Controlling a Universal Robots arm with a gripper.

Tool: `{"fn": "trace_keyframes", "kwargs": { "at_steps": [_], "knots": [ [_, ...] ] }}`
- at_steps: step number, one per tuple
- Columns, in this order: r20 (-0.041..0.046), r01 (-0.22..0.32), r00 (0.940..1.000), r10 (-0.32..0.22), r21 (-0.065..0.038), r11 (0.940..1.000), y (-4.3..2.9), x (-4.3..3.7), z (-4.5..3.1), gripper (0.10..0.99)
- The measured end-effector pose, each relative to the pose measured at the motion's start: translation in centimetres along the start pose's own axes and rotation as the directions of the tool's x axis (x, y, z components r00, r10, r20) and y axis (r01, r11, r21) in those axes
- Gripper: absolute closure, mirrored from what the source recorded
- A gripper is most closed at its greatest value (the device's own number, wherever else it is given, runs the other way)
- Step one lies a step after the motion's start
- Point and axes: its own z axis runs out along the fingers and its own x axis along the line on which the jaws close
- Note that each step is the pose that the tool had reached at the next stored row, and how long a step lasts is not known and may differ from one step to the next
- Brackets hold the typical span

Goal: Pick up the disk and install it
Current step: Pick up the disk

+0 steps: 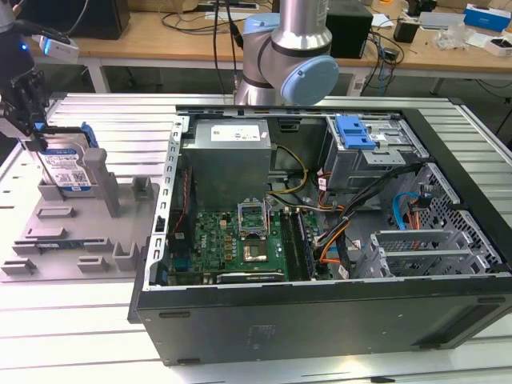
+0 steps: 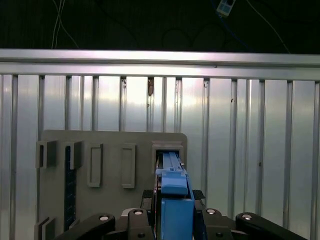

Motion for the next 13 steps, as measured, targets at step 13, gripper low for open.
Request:
{"fn": "trace_keyframes", "kwargs": {
  "at_steps": [13],
  "knots": [
    [0.0001, 0.0, 1.0, 0.0, 0.0, 1.0, 0.0, 0.05, 0.06, 0.718]
  ]
}}
